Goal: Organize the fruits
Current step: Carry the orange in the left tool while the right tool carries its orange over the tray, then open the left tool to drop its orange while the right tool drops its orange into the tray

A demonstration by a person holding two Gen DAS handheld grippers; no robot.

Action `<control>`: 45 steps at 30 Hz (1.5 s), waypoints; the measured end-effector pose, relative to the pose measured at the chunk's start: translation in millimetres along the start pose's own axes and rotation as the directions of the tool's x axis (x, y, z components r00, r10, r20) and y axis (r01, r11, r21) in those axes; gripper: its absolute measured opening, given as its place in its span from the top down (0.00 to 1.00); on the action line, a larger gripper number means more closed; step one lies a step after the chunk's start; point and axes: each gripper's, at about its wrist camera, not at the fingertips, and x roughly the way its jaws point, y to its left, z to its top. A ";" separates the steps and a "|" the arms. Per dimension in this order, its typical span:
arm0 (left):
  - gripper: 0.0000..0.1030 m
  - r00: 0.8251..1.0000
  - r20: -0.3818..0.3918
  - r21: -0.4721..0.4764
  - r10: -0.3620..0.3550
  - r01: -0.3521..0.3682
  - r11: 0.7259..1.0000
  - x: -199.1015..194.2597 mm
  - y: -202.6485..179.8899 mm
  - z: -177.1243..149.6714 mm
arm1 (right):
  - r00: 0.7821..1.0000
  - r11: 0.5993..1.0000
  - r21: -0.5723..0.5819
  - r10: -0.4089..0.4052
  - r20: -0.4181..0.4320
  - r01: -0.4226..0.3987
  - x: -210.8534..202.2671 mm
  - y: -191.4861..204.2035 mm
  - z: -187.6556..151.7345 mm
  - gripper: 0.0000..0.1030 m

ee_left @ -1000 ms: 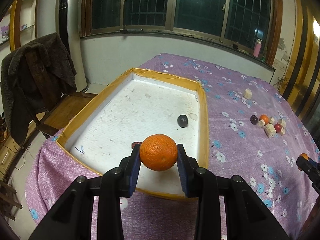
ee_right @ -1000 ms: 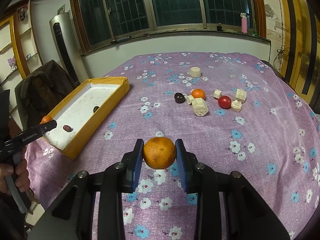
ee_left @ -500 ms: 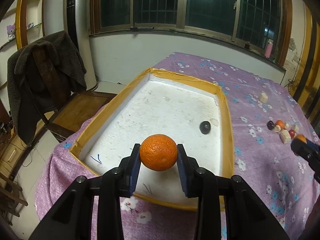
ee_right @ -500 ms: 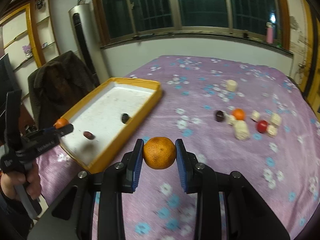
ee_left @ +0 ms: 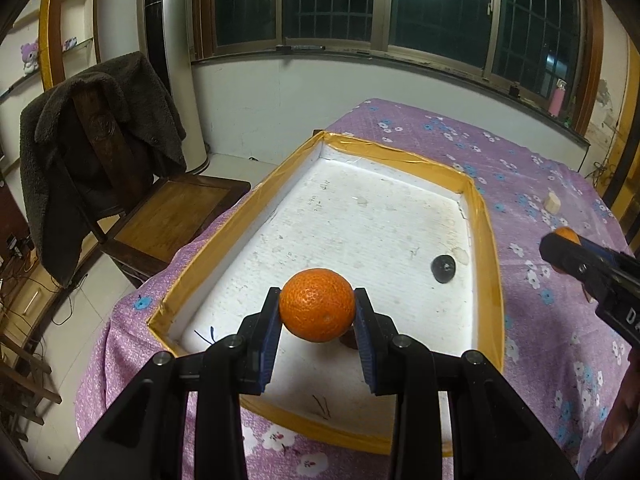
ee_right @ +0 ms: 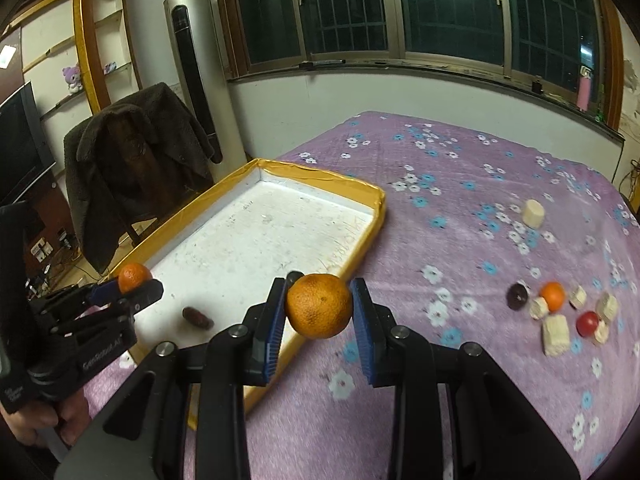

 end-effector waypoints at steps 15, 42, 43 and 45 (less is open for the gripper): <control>0.67 0.999 -0.023 -0.011 0.029 -0.029 1.000 18.8 11.9 8.1 | 0.999 1.000 -0.020 0.007 -0.050 -0.008 64.7 11.0 32.5 0.67; 0.19 0.996 0.073 -0.124 0.050 -0.041 0.991 -15.8 23.0 7.1 | 0.999 0.997 0.067 -0.041 -0.016 0.042 58.3 -21.6 37.9 0.34; 0.19 0.996 0.086 -0.131 0.030 -0.019 0.991 -20.5 18.8 4.9 | 0.999 0.994 0.097 -0.044 -0.003 0.044 42.7 -32.5 31.1 0.31; 0.18 0.996 0.093 -0.133 -0.014 0.026 0.991 -24.8 5.3 2.3 | 0.997 0.990 0.124 -0.075 0.009 0.073 17.5 -49.2 17.3 0.27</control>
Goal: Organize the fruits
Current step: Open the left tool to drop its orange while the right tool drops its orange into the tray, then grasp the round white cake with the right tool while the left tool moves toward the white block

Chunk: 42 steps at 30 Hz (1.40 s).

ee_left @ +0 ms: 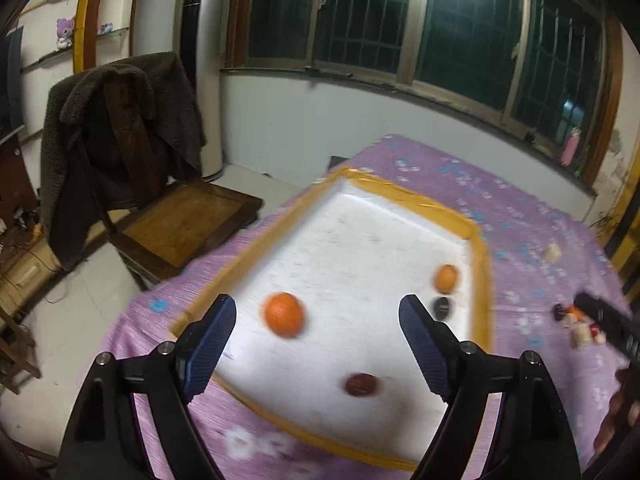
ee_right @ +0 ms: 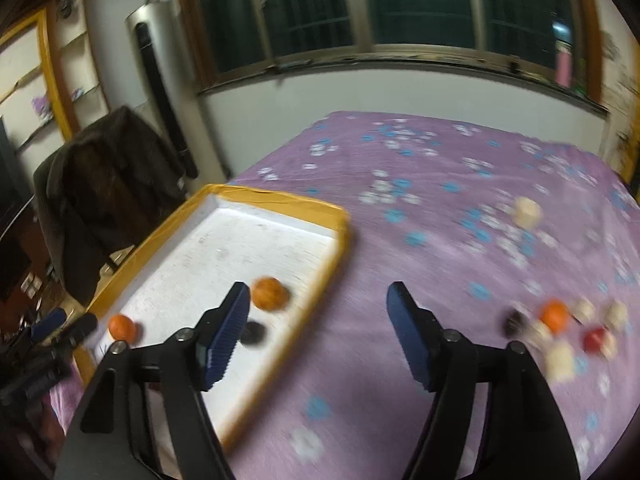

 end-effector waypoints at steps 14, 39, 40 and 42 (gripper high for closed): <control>0.18 0.980 -0.111 0.293 -0.167 0.193 0.937 4.1 -139.4 -38.8 | 0.961 0.945 0.176 -0.268 -0.070 0.276 -93.7 -180.6 -85.9 0.24; 0.18 0.936 -0.206 0.393 -0.285 0.346 0.852 44.1 -298.6 -69.1 | 0.948 0.929 0.203 -0.286 -0.138 0.309 -32.3 -254.9 -60.1 0.72; 0.18 0.936 -0.201 0.393 -0.289 0.347 0.852 45.4 -307.2 -69.9 | 0.953 0.930 0.215 -0.277 -0.126 0.299 -34.4 -255.7 -59.9 0.72; 0.18 0.937 -0.201 0.391 -0.287 0.345 0.853 49.5 -318.7 -72.2 | 0.958 0.933 0.223 -0.268 -0.098 0.284 -40.2 -255.9 -57.4 0.72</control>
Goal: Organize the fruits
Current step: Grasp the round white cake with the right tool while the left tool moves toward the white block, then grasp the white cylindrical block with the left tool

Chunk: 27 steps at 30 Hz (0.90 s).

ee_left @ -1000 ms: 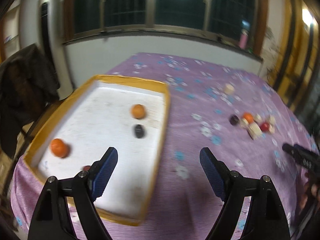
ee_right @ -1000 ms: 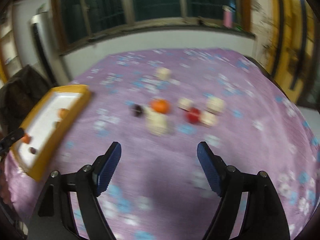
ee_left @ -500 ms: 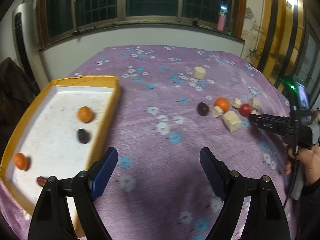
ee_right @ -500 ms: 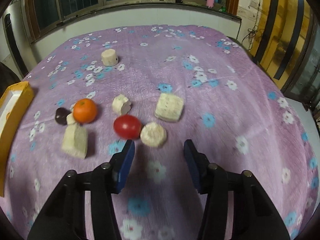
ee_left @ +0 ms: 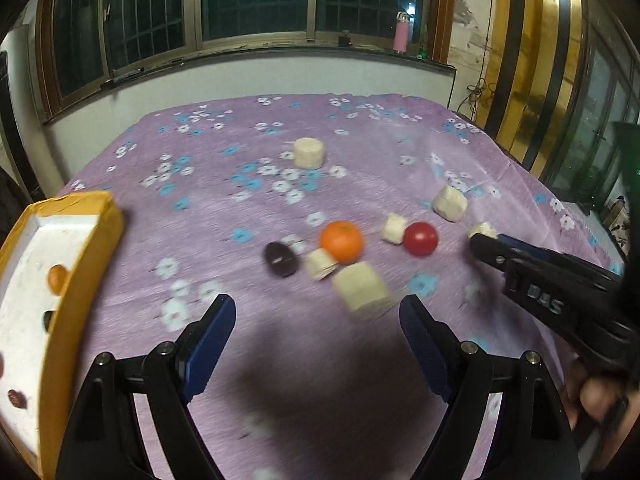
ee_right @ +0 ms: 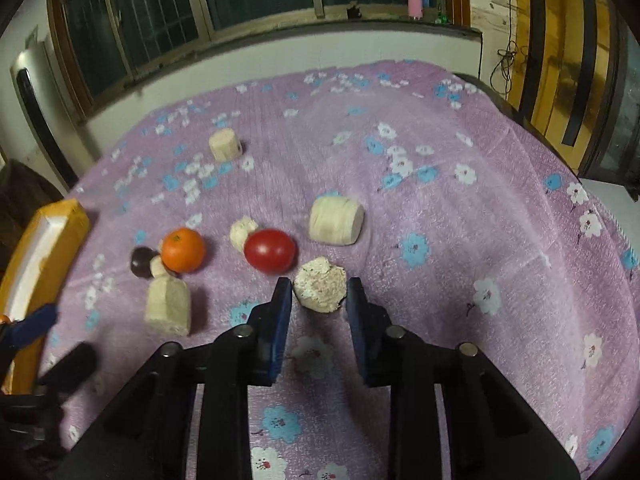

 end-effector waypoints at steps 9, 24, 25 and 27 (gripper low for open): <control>0.61 0.996 -0.093 -0.040 0.017 -0.021 0.999 42.2 -17.3 -0.9 | 0.997 0.998 0.050 0.040 0.065 -0.043 -19.1 -18.9 6.7 0.71; 0.69 0.995 -0.053 -0.088 0.083 -0.088 0.992 -50.2 46.3 -38.4 | 0.992 0.994 0.072 0.074 0.106 -0.082 -29.7 -24.3 8.0 0.72; 0.69 0.995 -0.045 -0.092 0.091 -0.095 0.991 -62.3 55.3 -44.6 | 0.992 0.994 0.070 0.072 0.107 -0.079 -30.0 -23.8 7.5 0.72; 0.69 0.993 -0.034 -0.101 0.111 -0.114 0.988 -79.8 71.2 -53.3 | 0.992 0.995 0.067 0.071 0.106 -0.078 -30.6 -22.9 7.0 0.72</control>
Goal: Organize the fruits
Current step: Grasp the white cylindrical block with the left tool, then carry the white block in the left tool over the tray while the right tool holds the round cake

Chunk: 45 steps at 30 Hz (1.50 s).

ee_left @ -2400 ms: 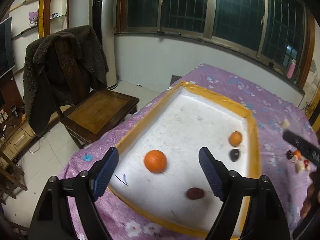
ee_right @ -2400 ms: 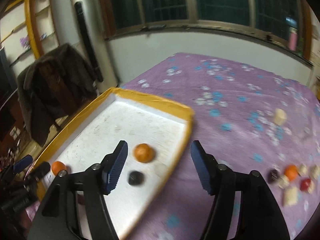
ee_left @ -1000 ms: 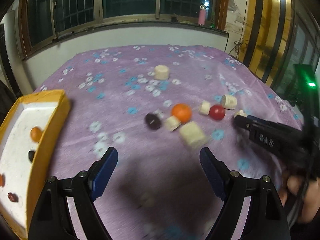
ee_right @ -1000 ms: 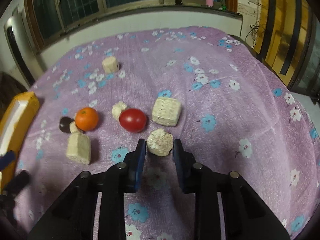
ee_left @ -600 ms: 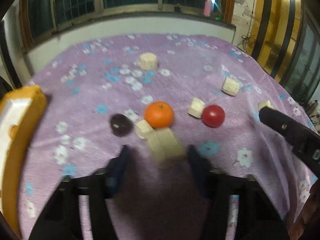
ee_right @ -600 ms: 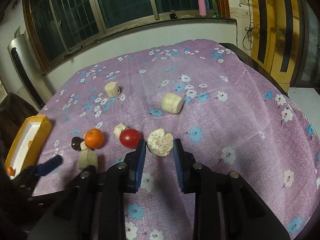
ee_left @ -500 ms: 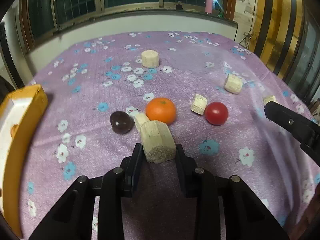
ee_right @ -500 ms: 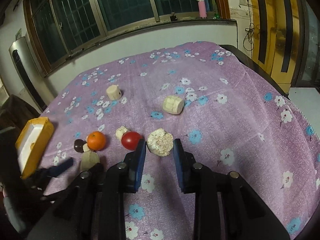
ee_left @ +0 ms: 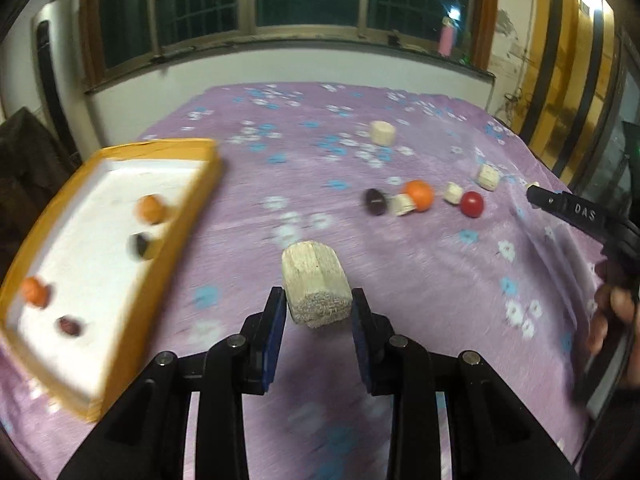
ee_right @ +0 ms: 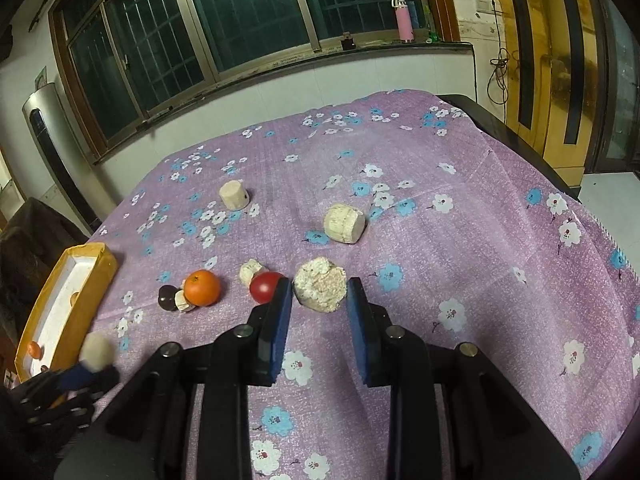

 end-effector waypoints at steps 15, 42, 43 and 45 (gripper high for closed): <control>0.69 0.998 0.060 -0.073 0.000 0.004 0.997 -51.0 85.9 -26.3 | 0.999 0.990 -0.138 0.020 -0.040 -0.025 -44.8 79.0 -39.3 0.71; 0.69 0.996 0.079 -0.119 0.041 -0.032 0.992 -61.6 125.6 -31.9 | 0.999 0.972 -0.230 0.035 -0.033 -0.042 -84.8 129.4 -78.3 0.71; 0.69 0.996 0.072 -0.124 0.044 -0.035 0.992 -59.7 127.3 -30.8 | 0.999 0.973 -0.228 0.035 -0.033 -0.042 -85.0 129.2 -78.2 0.71; 0.69 0.996 0.067 -0.126 0.056 -0.048 0.991 -57.5 129.5 -29.6 | 0.999 0.973 -0.227 0.037 -0.033 -0.044 -87.1 130.6 -78.5 0.71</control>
